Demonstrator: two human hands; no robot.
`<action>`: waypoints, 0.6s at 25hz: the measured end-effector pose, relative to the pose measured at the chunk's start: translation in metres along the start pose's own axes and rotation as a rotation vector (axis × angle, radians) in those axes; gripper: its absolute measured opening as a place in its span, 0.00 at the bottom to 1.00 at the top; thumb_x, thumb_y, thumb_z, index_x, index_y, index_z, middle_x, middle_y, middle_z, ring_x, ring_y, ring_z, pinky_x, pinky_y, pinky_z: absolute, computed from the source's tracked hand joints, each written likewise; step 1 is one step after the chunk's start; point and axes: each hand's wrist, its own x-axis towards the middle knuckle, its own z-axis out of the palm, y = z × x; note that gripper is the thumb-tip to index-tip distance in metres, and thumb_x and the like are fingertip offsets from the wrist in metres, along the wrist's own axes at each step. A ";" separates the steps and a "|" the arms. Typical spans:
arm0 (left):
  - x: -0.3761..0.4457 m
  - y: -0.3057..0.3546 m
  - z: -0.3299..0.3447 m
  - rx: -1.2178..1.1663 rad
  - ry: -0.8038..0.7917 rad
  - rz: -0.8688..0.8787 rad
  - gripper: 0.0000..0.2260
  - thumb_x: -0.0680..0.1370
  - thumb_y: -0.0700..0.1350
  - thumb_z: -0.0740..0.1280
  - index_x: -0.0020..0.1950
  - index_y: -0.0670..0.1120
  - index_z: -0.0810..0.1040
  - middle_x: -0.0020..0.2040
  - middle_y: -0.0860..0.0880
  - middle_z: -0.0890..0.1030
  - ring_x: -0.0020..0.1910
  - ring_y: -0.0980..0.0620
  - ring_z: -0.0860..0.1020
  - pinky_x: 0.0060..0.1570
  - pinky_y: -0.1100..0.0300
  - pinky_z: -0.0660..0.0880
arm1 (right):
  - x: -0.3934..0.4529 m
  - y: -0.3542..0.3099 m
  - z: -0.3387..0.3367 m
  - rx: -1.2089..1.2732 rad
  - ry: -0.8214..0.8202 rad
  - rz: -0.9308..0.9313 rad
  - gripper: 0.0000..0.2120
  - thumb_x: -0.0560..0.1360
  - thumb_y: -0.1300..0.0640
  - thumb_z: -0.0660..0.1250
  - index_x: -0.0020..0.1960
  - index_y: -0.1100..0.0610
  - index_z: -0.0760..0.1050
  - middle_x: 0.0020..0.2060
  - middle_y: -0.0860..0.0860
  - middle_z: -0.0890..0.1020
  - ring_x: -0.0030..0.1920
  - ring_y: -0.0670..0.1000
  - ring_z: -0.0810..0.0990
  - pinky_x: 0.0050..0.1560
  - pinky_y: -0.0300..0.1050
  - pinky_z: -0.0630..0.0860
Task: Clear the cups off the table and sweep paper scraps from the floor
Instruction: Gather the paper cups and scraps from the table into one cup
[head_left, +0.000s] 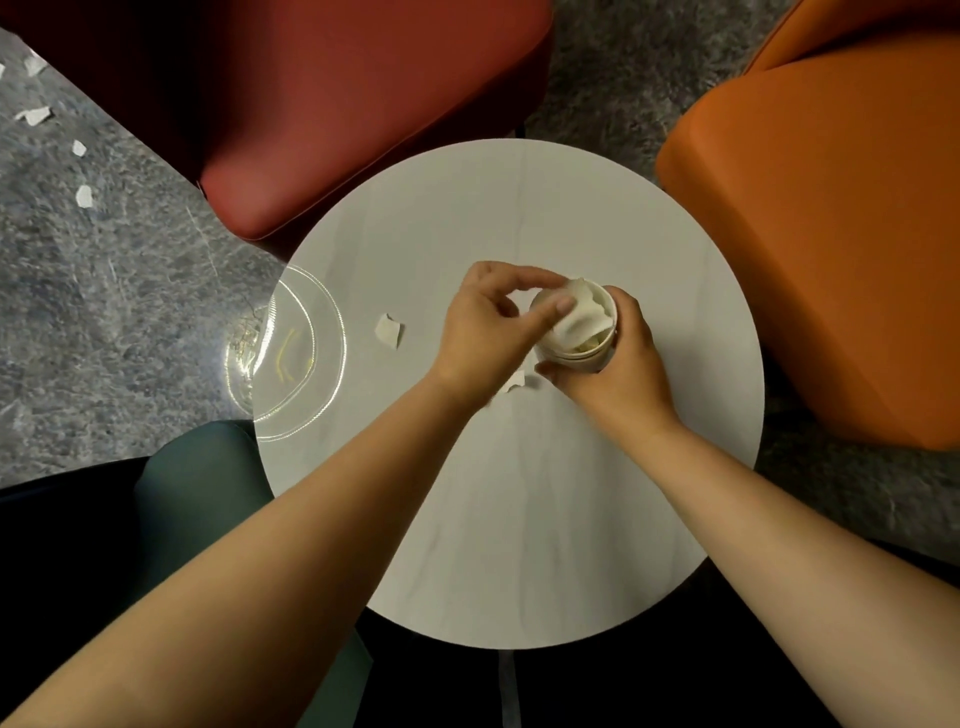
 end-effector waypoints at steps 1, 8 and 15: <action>0.002 -0.006 -0.006 -0.012 0.069 -0.002 0.03 0.74 0.50 0.71 0.44 0.60 0.81 0.51 0.54 0.77 0.38 0.61 0.73 0.42 0.67 0.72 | -0.001 0.001 0.000 -0.001 0.007 -0.006 0.39 0.58 0.49 0.80 0.64 0.42 0.65 0.61 0.45 0.74 0.60 0.48 0.75 0.55 0.44 0.76; 0.022 -0.096 -0.082 0.486 0.368 -0.417 0.15 0.75 0.48 0.69 0.61 0.50 0.74 0.62 0.48 0.68 0.52 0.48 0.76 0.56 0.52 0.75 | -0.009 0.005 -0.002 0.015 -0.008 -0.020 0.41 0.60 0.51 0.80 0.67 0.44 0.63 0.63 0.45 0.71 0.62 0.46 0.72 0.58 0.41 0.74; 0.036 -0.107 -0.088 0.600 0.284 -0.458 0.07 0.75 0.46 0.68 0.49 0.44 0.77 0.51 0.45 0.77 0.46 0.44 0.76 0.43 0.57 0.69 | -0.011 0.006 -0.002 0.023 -0.012 -0.023 0.41 0.61 0.51 0.81 0.68 0.46 0.63 0.64 0.46 0.71 0.64 0.49 0.71 0.60 0.51 0.76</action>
